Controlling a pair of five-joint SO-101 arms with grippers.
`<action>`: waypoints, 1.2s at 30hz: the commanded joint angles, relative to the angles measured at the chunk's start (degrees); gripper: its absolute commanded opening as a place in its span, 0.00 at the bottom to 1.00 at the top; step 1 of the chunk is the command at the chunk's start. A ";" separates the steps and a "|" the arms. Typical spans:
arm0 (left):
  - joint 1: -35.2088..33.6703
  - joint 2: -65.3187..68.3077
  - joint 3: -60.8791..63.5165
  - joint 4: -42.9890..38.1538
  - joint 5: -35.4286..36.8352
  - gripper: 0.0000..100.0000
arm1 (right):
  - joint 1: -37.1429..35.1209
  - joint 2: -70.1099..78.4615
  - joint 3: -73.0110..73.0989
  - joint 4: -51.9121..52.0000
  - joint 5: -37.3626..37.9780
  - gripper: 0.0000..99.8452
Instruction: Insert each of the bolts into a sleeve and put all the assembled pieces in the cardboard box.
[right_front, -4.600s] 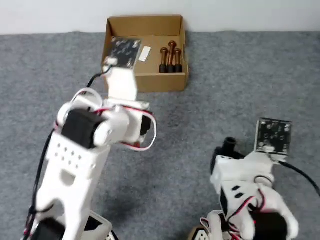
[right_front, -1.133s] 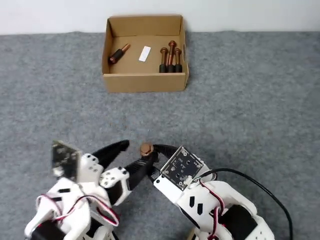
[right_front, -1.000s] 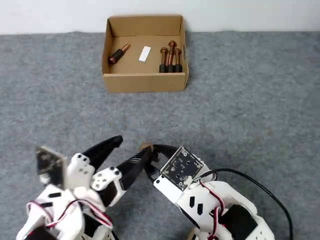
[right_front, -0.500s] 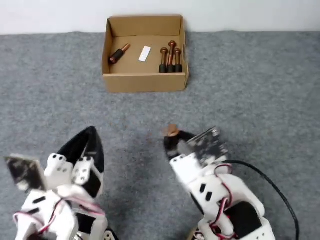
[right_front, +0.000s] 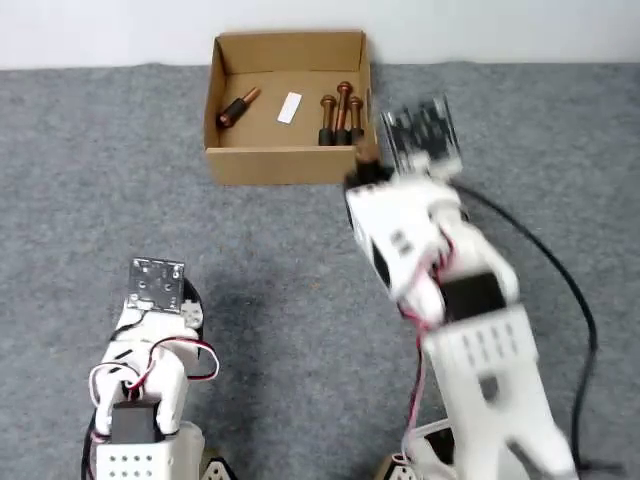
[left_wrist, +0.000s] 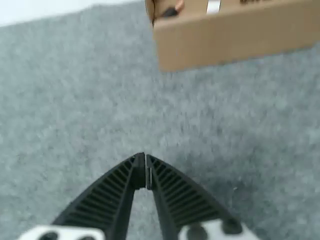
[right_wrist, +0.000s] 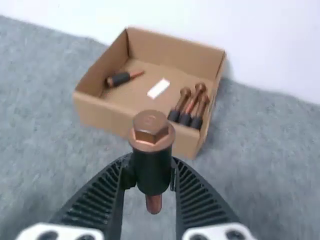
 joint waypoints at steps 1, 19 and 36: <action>-0.70 -0.53 2.59 -5.10 -0.79 0.00 | 0.75 11.47 -11.25 -7.78 3.08 0.01; -0.35 -0.09 2.59 -3.87 -0.79 0.01 | 0.13 52.88 -37.27 -27.03 31.30 0.01; -0.35 -0.09 2.59 -3.43 -1.23 0.01 | 0.22 63.69 -45.80 -30.37 45.80 0.16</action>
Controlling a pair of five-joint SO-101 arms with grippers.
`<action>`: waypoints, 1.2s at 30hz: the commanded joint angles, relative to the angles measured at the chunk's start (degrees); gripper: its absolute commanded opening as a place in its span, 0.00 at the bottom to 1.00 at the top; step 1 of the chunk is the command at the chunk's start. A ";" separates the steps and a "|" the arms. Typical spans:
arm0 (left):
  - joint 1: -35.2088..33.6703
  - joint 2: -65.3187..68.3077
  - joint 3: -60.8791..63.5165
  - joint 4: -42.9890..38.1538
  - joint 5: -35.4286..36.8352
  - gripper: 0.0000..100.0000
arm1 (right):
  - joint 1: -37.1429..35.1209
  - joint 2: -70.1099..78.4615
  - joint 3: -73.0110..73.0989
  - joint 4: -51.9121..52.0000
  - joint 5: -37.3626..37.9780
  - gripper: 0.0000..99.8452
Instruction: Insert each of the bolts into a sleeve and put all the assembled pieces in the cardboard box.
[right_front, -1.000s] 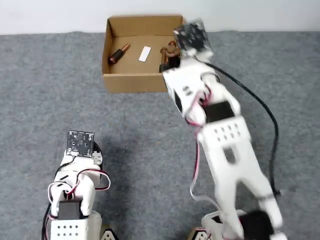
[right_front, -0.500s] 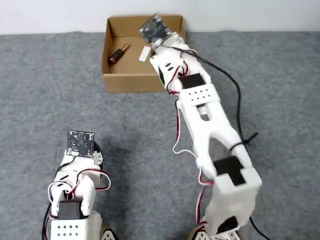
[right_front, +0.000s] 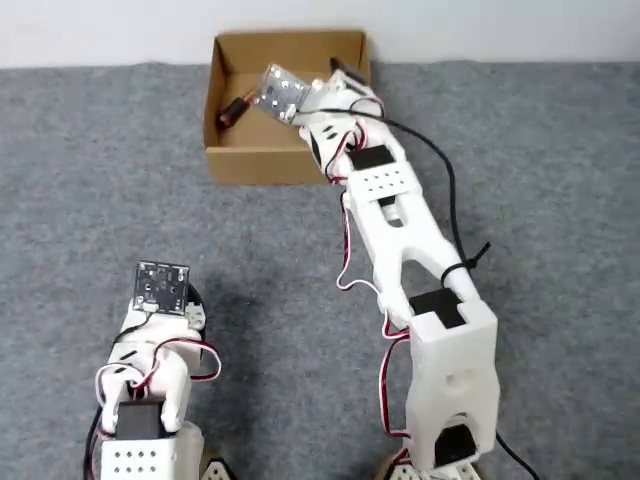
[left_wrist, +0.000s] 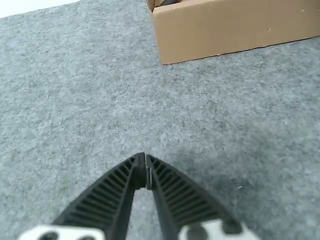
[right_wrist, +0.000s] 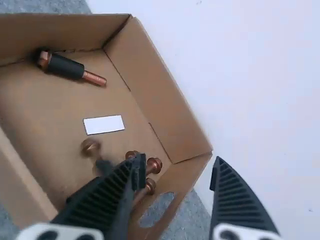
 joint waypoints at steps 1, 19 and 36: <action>0.00 -0.09 -0.31 0.00 -0.79 0.01 | -0.04 -3.21 -2.90 -1.10 0.62 0.13; -0.18 -0.09 -0.31 0.09 -0.62 0.01 | 3.91 -21.76 -2.90 33.98 -17.23 0.01; -0.18 -0.09 -0.31 0.09 -0.62 0.01 | 6.37 -37.49 -2.90 71.43 -40.00 0.01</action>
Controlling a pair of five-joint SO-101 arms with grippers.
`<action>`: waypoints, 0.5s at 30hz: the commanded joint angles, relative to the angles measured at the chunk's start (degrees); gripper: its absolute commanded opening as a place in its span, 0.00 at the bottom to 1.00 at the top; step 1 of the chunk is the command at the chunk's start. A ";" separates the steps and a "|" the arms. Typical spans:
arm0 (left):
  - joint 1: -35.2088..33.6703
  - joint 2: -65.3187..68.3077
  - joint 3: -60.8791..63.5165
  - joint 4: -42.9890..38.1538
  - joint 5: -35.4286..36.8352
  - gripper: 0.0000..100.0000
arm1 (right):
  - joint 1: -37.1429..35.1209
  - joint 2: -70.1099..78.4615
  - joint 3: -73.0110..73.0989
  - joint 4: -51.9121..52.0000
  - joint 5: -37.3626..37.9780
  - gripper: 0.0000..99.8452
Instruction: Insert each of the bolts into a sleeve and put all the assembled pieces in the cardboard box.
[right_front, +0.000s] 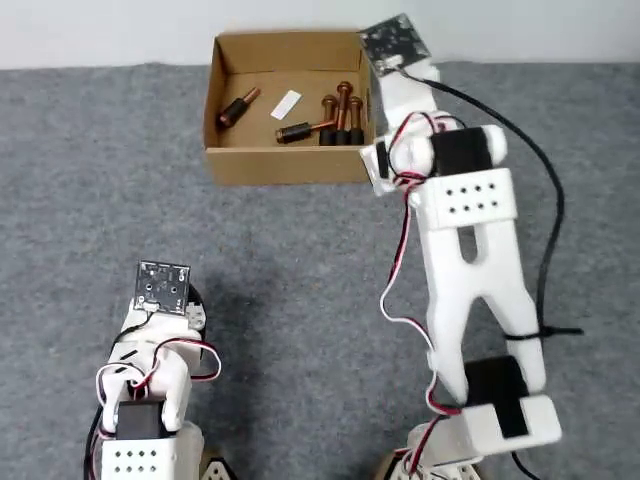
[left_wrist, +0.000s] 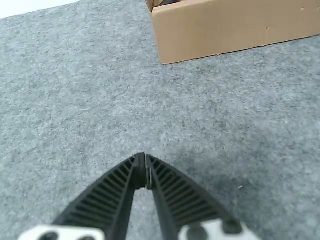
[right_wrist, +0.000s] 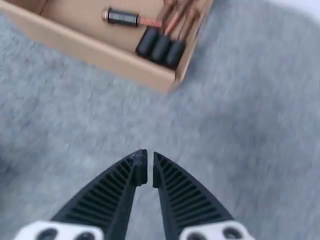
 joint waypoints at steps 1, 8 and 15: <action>-0.18 -0.09 -0.31 0.09 -0.44 0.01 | -0.31 -6.37 -2.90 7.60 -2.99 0.01; -0.18 -0.09 -0.31 0.09 -0.44 0.01 | 0.04 -14.64 -2.55 19.56 -5.89 0.01; -0.18 -0.09 -0.31 0.09 -0.44 0.01 | -0.40 -31.16 12.48 19.30 -6.15 0.01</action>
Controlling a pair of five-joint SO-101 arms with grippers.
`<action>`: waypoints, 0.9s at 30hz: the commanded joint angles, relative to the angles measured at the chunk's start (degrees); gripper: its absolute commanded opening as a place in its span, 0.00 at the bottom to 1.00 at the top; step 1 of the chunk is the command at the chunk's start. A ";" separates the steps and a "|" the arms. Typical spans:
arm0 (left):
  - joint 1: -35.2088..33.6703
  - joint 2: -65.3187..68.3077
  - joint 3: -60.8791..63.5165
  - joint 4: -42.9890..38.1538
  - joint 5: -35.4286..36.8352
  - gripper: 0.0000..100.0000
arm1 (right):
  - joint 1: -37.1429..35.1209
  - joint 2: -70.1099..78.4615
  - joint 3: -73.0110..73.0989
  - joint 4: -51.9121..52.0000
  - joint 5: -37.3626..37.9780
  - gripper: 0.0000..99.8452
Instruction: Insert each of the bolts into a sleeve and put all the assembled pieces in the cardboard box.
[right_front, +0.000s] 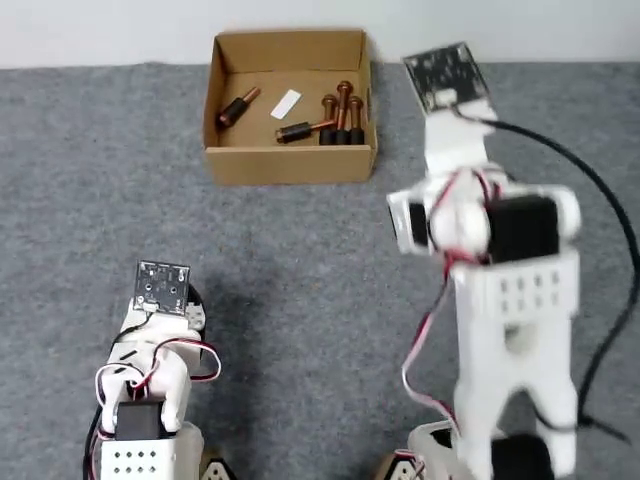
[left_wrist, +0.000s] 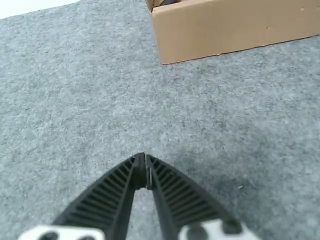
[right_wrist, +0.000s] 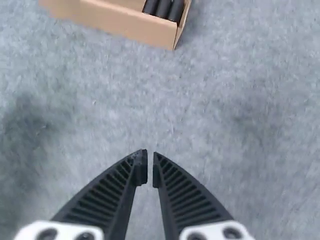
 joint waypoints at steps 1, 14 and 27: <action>-0.18 -0.09 -0.31 0.09 -0.44 0.01 | -0.22 -11.38 10.11 2.07 -0.53 0.01; -0.18 -0.09 -0.31 0.09 -0.44 0.01 | 5.67 -55.08 64.53 -17.45 -2.11 0.01; -0.18 -0.09 -0.31 0.09 -0.44 0.01 | 7.60 -79.60 88.00 -20.97 -2.55 0.01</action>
